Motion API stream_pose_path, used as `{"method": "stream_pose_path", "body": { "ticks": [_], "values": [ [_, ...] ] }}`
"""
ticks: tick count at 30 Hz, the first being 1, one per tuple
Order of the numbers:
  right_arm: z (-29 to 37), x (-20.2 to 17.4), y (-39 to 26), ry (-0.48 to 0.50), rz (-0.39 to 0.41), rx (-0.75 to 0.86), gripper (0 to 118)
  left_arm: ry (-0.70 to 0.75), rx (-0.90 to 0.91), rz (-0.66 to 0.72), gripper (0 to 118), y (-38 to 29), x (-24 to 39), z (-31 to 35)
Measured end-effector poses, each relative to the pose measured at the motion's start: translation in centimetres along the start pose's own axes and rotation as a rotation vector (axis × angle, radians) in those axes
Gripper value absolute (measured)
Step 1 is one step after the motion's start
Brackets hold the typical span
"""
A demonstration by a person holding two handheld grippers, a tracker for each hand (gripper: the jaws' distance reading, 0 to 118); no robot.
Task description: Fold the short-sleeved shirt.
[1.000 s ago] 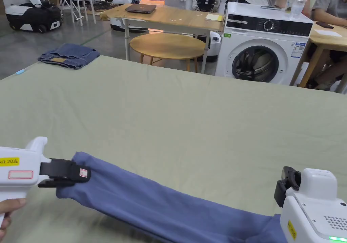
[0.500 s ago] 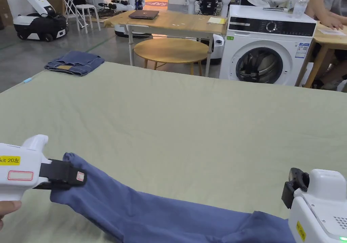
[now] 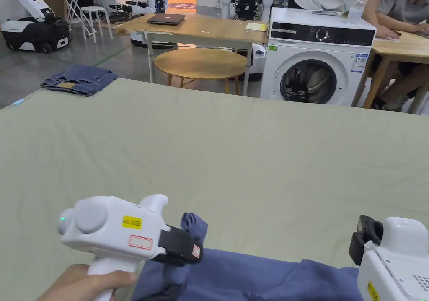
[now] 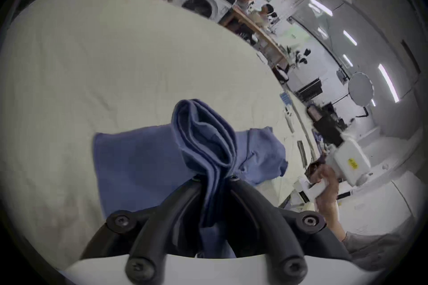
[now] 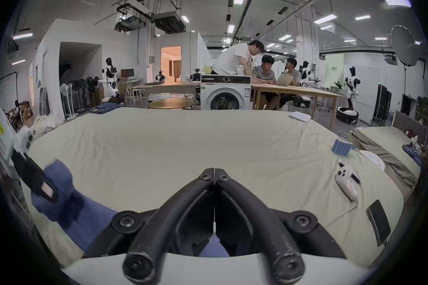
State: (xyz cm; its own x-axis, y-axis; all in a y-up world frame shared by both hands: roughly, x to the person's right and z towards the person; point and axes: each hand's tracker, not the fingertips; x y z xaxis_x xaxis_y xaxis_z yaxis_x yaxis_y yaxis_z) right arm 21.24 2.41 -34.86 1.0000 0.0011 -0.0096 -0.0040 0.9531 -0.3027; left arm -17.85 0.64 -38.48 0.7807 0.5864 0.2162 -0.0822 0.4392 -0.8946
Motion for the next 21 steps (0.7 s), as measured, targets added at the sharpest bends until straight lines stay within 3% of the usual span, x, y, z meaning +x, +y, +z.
{"method": "stream_pose_path", "body": {
  "ticks": [10, 12, 15, 21],
  "values": [
    [0.5, 1.0, -0.3, -0.028, -0.004, -0.014, 0, 0.149, -0.095, 0.076, 3, -0.9, 1.0, -7.7],
    [0.5, 1.1, -0.3, -0.029, -0.006, -0.018, 0, 0.149, -0.099, 0.079, 13, -1.2, 0.9, -8.1],
    [0.5, 1.2, -0.3, -0.032, -0.008, -0.020, 0, 0.073, -0.104, 0.100, 40, -1.3, 1.1, -7.9],
    [0.8, 1.3, -0.3, -0.033, -0.004, -0.019, 0, 0.031, -0.114, 0.046, 42, -1.0, 2.5, -5.6]
  ]
}}
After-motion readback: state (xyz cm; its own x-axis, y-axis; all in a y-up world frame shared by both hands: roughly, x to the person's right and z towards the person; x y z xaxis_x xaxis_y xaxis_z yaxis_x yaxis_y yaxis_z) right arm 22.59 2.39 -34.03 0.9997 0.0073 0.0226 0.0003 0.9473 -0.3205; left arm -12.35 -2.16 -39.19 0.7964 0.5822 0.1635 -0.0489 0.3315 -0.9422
